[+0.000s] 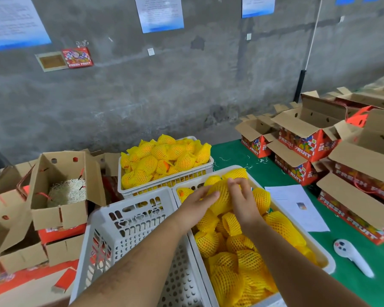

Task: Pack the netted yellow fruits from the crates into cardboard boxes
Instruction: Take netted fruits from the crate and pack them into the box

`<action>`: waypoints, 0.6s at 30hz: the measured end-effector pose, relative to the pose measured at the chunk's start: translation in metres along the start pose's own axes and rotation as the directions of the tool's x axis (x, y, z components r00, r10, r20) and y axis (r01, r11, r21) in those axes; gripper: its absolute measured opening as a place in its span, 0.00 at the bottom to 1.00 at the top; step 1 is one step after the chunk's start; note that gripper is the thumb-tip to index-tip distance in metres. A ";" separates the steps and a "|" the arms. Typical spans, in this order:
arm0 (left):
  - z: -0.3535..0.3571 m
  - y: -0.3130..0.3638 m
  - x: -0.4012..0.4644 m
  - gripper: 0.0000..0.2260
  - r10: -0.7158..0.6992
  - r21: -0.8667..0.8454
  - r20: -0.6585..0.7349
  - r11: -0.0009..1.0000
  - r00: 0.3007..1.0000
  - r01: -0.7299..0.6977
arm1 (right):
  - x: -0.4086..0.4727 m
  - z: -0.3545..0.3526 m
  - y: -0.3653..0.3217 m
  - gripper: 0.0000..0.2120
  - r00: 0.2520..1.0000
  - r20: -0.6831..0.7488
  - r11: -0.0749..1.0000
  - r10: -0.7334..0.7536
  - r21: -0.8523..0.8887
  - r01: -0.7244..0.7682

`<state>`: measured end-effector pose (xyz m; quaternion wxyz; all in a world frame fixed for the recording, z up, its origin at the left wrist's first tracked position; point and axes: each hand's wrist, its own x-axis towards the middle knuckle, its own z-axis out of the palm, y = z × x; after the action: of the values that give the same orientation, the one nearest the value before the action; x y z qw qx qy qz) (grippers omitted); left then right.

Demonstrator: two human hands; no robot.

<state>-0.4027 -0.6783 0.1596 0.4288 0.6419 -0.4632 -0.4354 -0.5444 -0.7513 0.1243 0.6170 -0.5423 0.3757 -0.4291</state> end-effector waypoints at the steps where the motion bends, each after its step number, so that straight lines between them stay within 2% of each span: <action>1: 0.000 0.001 -0.002 0.20 0.004 -0.020 0.027 1.000 1.000 -0.004 | 0.002 0.001 -0.005 0.18 0.999 -0.034 0.999 0.028 0.019 -0.027; 3: 0.002 0.006 -0.003 0.24 0.010 -0.059 0.037 0.998 0.999 -0.008 | 0.005 0.005 -0.012 0.17 0.997 -0.035 0.997 0.067 0.035 -0.066; 5: 0.004 0.015 -0.003 0.21 -0.025 -0.127 0.018 0.992 1.000 0.027 | 0.004 0.012 -0.020 0.15 0.997 -0.022 0.991 0.069 0.117 -0.066; 9: 0.003 0.012 -0.001 0.30 -0.182 -0.378 0.103 0.902 0.978 0.208 | 0.006 0.019 -0.029 0.18 1.000 -0.004 0.995 -0.023 0.096 0.023; 11: 0.002 0.010 -0.003 0.26 -0.173 -0.455 0.117 0.866 0.978 0.208 | 0.008 0.021 -0.031 0.23 0.998 0.054 0.993 -0.012 0.115 0.006; 15: -0.006 0.005 -0.003 0.14 -0.142 -0.481 0.086 0.861 0.986 0.166 | 0.011 0.022 -0.036 0.16 0.982 0.188 0.982 0.022 0.183 -0.057; 18: -0.007 0.001 -0.002 0.09 -0.160 -0.453 0.046 0.877 0.986 0.164 | 0.021 0.025 -0.029 0.21 0.980 0.186 0.972 0.077 0.206 -0.116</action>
<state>-0.3969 -0.6759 0.1630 0.5274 0.5585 -0.2948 -0.5684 -0.5173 -0.7638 0.1561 0.7233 -0.4889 0.2968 -0.3870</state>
